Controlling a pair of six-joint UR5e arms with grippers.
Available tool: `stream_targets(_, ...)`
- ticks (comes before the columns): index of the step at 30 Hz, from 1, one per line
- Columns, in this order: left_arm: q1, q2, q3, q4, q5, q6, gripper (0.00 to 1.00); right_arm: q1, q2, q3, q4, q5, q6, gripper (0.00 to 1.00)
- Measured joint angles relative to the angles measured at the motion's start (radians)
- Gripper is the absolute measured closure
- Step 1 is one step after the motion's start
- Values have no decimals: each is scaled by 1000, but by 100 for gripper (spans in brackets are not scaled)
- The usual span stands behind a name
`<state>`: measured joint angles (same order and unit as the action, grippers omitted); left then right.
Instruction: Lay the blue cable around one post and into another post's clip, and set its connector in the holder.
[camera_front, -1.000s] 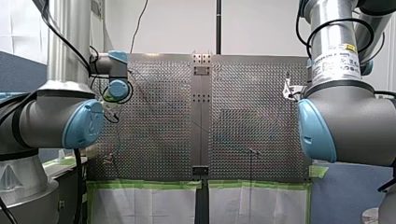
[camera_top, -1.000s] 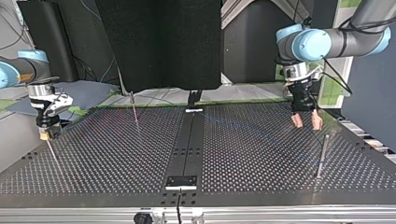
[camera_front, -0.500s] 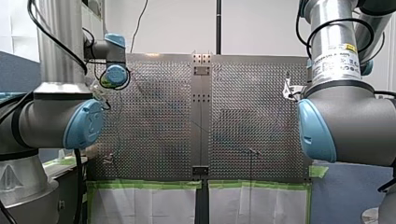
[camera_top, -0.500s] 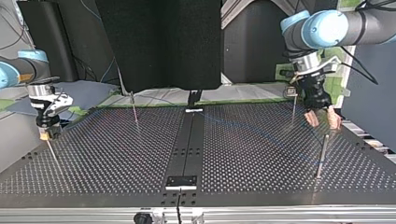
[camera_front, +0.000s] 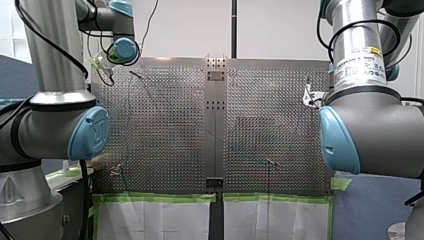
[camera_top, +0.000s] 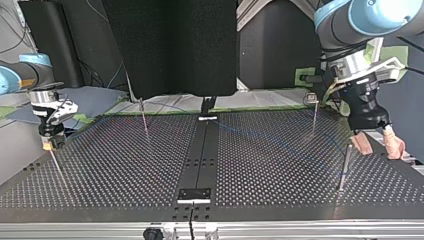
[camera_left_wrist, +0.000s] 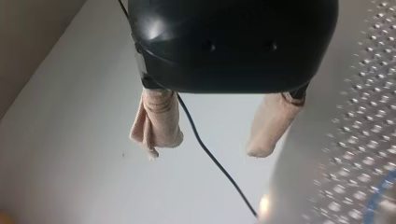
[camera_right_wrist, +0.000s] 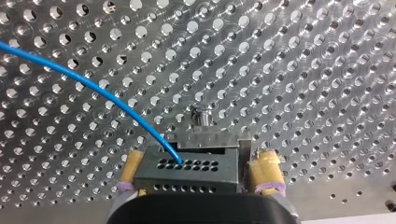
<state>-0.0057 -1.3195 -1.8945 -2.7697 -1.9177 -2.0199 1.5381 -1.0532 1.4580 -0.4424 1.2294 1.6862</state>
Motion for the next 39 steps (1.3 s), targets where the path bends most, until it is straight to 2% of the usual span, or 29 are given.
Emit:
stream_targets(6,-11,20,64,-64,0,64,0,0,0,0,0,0,0,0)
stream_targets(13,-22,10,117,-130,0,130,0,0,0,0,0,0,0,0)
stream_targets(24,-46,-40,139,-241,-3,241,0,0,0,0,0,0,0,0)
stream_targets(31,-63,-22,141,-312,-25,312,0,0,0,0,0,0,0,0)
stream_targets(39,-67,-23,141,-394,-28,395,0,0,0,0,0,0,0,0)
